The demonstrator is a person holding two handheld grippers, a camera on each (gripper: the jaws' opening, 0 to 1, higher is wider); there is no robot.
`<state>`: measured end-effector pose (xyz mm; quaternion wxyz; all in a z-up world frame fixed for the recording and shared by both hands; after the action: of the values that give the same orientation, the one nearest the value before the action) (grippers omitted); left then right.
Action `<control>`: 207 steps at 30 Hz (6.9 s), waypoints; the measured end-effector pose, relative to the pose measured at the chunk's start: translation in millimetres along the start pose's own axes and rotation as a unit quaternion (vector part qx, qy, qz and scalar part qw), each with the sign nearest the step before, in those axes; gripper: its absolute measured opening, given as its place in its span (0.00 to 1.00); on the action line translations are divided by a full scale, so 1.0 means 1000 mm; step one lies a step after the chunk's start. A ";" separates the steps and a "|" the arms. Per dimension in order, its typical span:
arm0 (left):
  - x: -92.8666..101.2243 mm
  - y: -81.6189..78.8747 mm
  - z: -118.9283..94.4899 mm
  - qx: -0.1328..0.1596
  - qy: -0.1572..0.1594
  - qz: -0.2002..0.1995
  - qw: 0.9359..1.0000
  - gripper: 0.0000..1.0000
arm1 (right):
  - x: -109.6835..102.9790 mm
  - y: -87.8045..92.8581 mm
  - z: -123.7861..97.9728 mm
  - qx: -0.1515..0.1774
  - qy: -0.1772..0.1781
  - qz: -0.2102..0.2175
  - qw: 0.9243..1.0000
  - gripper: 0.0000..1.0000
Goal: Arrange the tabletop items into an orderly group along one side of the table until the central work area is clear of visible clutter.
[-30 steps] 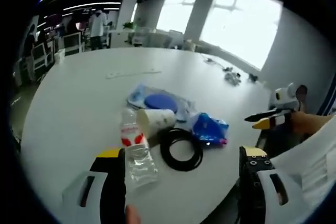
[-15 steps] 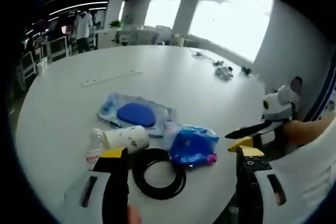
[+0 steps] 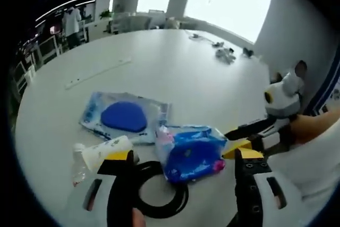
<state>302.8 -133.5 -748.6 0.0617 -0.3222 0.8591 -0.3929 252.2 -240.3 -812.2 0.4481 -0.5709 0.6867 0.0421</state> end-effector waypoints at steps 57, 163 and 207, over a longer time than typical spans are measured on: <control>0.020 -0.014 0.054 0.002 -0.013 -0.059 0.998 0.02 | 0.036 -0.079 -0.029 0.042 0.016 -0.123 0.991 0.00; -0.036 -0.114 0.207 -0.063 -0.038 -0.016 0.997 0.27 | 0.158 -0.234 0.010 0.051 0.083 -0.190 0.977 0.35; -0.109 -0.067 0.076 -0.051 -0.106 -0.020 0.993 0.81 | 0.070 -0.169 0.000 0.088 0.070 -0.143 0.983 0.72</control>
<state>449.4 -149.0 -768.8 0.1278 -0.3815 0.8600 -0.3137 394.9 -350.5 -781.6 0.4491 -0.6227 0.6288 -0.1233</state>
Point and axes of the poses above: the point that each gripper's makers call its tool centre point, and the gripper's own axes: z roughly forward along the fingers, x roughly to its right, y roughly out of its underside, the point moved 2 cm from there along -z, roughly backward along the fingers, and after that the axes turned 7 degrees about z, right-handed, at the moved point
